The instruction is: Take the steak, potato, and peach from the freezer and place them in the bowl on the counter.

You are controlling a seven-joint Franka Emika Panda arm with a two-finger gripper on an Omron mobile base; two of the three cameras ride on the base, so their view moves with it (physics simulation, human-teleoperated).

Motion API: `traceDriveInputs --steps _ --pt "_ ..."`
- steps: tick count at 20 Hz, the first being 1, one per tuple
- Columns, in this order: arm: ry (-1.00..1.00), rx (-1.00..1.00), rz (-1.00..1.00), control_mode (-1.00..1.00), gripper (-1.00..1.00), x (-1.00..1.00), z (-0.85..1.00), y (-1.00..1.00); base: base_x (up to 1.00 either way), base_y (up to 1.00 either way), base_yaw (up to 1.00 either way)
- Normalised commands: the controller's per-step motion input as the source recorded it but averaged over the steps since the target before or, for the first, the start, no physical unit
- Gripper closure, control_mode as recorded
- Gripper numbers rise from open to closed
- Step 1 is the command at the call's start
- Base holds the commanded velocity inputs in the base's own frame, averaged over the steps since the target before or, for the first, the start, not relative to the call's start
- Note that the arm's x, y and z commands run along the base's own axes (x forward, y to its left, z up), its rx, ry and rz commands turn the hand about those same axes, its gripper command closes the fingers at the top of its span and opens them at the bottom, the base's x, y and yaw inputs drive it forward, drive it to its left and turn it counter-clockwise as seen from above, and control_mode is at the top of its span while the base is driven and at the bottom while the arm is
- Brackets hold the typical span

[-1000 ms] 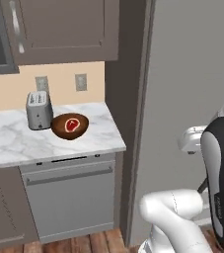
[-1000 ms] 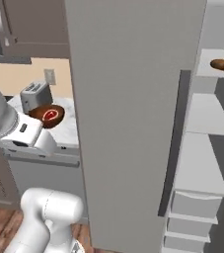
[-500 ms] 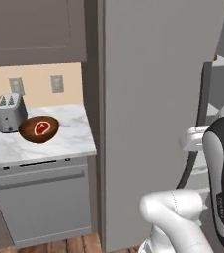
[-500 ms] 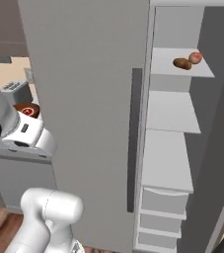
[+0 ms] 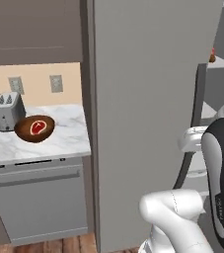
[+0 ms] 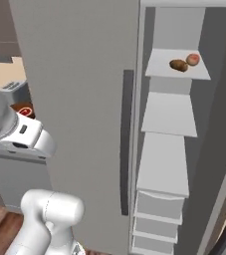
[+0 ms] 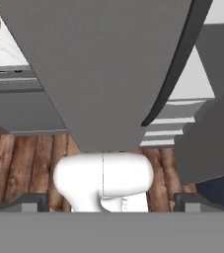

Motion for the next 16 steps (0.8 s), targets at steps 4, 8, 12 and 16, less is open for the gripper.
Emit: traceDriveInputs --steps 4,8,12,16 --pt "0.0 0.0 0.0 1.0 -1.0 0.0 0.0 0.0 0.38 -0.47 0.13" --pt "0.0 0.0 0.0 1.0 -1.0 0.0 0.0 0.0 0.18 -0.57 0.08" --pt "0.0 0.0 0.0 1.0 -1.0 0.0 0.0 0.0 0.02 -0.74 0.0" --pt "0.0 0.0 0.0 1.0 -1.0 0.0 0.0 0.0 0.0 -0.79 0.0"
